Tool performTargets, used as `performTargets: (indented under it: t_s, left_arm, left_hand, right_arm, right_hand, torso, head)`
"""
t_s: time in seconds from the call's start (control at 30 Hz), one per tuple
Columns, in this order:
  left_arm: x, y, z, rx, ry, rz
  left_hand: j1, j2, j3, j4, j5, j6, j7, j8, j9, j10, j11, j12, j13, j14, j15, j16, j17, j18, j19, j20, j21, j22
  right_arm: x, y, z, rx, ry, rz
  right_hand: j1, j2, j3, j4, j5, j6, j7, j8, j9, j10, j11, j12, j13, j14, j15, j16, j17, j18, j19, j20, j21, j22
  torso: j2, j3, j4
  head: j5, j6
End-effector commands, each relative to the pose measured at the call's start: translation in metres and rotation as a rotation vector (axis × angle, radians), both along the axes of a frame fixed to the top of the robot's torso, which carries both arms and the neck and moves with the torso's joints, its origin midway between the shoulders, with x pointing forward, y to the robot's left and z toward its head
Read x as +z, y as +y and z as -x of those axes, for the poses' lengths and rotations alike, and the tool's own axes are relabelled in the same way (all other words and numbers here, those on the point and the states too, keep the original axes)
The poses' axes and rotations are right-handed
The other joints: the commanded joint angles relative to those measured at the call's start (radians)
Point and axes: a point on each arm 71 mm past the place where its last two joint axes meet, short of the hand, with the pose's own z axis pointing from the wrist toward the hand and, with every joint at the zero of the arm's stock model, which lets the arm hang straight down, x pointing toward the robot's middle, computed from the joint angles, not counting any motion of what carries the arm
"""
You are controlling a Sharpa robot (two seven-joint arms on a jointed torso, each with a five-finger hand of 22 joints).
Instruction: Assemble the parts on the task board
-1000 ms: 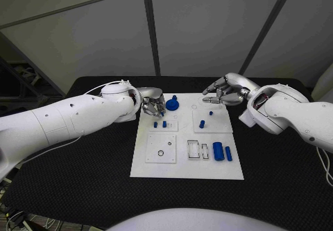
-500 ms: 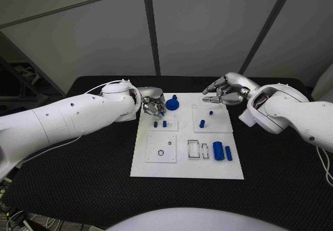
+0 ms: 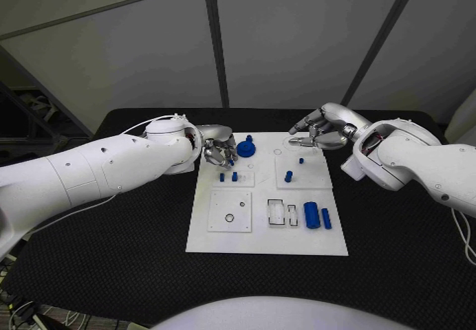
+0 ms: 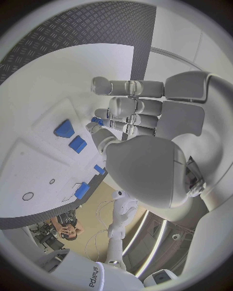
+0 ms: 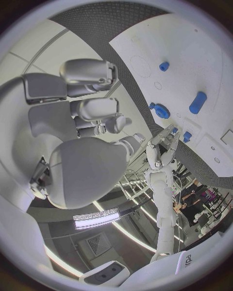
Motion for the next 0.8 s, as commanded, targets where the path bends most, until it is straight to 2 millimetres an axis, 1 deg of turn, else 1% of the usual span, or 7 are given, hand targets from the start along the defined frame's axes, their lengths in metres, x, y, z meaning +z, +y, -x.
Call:
performTargets:
  t_s: [0.03, 0.3, 0.4, 0.57, 0.67, 0.8]
  left_arm:
    - [0.0001, 0.0005, -0.0003, 0.003, 0.002, -0.009]
    - [0.0003, 0.0004, 0.0002, 0.001, -0.002, -0.005]
    - [0.0005, 0.0000, 0.0009, -0.001, -0.002, -0.004]
    - [0.0007, 0.0017, 0.0014, 0.008, -0.004, -0.005]
    - [0.0011, 0.0048, 0.0011, 0.021, -0.011, -0.005]
    - [0.0023, 0.0099, 0.0007, 0.037, -0.026, 0.000]
  left_hand:
    - [-0.005, -0.006, -0.001, 0.007, -0.006, -0.006, -0.001, 0.000, -0.002, -0.007, 0.002, -0.003, -0.001, -0.004, 0.003, -0.005, -0.006, 0.007, -0.007, 0.002, -0.008, 0.037]
    - [-0.006, -0.007, -0.001, 0.007, -0.006, -0.006, 0.000, 0.001, -0.002, -0.010, 0.003, -0.003, -0.001, -0.005, 0.003, -0.007, -0.009, 0.007, -0.007, 0.002, -0.010, 0.036]
    - [-0.008, -0.012, -0.002, 0.009, -0.006, -0.010, -0.001, 0.000, -0.004, -0.013, 0.004, -0.003, -0.001, -0.007, 0.004, -0.009, -0.015, 0.007, -0.007, 0.003, -0.012, 0.035]
    - [-0.016, -0.029, -0.008, 0.015, -0.006, -0.030, -0.009, -0.001, -0.011, -0.029, 0.008, -0.004, -0.001, -0.016, 0.008, -0.020, -0.040, 0.008, -0.011, 0.006, -0.026, 0.029]
    - [-0.017, -0.039, -0.017, 0.020, -0.006, -0.056, -0.015, -0.002, -0.013, -0.055, 0.014, -0.005, -0.001, -0.023, 0.013, -0.029, -0.058, 0.010, -0.015, 0.010, -0.043, 0.021]
    - [-0.007, -0.044, -0.037, 0.022, -0.006, -0.088, -0.019, -0.001, -0.013, -0.093, 0.023, -0.004, -0.001, -0.037, 0.019, -0.049, -0.100, 0.016, -0.028, 0.016, -0.086, 0.004]
  right_arm:
    - [0.0014, 0.0007, -0.0001, 0.005, -0.007, -0.002]
    - [0.0013, 0.0004, -0.0003, 0.005, -0.007, -0.001]
    - [0.0012, 0.0003, -0.0004, 0.005, -0.006, -0.001]
    - [0.0011, 0.0003, -0.0005, 0.004, -0.006, -0.001]
    - [0.0011, -0.0002, -0.0007, 0.003, -0.006, 0.000]
    - [0.0009, -0.0016, -0.0014, -0.002, -0.007, 0.001]
  right_hand:
    - [0.009, 0.000, 0.004, 0.002, 0.004, 0.008, -0.001, 0.001, 0.001, 0.005, 0.003, 0.000, -0.002, 0.010, -0.005, -0.003, -0.002, 0.015, 0.003, -0.004, -0.006, 0.091]
    - [0.009, 0.000, 0.004, 0.002, 0.004, 0.008, -0.001, 0.001, 0.001, 0.005, 0.003, 0.000, -0.002, 0.010, -0.005, -0.003, -0.002, 0.015, 0.003, -0.004, -0.006, 0.091]
    - [0.009, 0.000, 0.004, 0.002, 0.004, 0.008, -0.001, 0.001, 0.001, 0.005, 0.003, 0.000, -0.002, 0.010, -0.005, -0.003, -0.002, 0.015, 0.003, -0.004, -0.006, 0.091]
    - [0.009, 0.000, 0.004, 0.002, 0.004, 0.008, -0.001, 0.001, 0.001, 0.005, 0.003, 0.000, -0.002, 0.010, -0.005, -0.003, -0.002, 0.015, 0.003, -0.004, -0.006, 0.091]
    - [0.009, -0.001, 0.004, 0.002, 0.004, 0.008, -0.001, 0.001, 0.001, 0.004, 0.003, -0.003, -0.004, 0.009, -0.005, -0.005, -0.005, 0.016, 0.002, -0.004, -0.008, 0.089]
    - [0.009, -0.001, 0.003, 0.002, 0.004, 0.008, -0.001, 0.000, 0.001, 0.002, 0.003, -0.006, -0.007, 0.009, -0.005, -0.007, -0.006, 0.016, 0.001, -0.004, -0.010, 0.087]
  torso:
    - [0.000, 0.0001, 0.0001]
    - [0.000, -0.0003, -0.0003]
    - [0.000, 0.0000, -0.0001]
    - [0.000, -0.0001, 0.0007]
    - [0.000, 0.0000, -0.0001]
    - [0.000, -0.0004, 0.0000]
  head:
    - [0.000, 0.000]
    - [0.000, 0.001]
    - [-0.001, 0.001]
    - [0.000, 0.002]
    - [0.001, 0.003]
    - [0.000, 0.003]
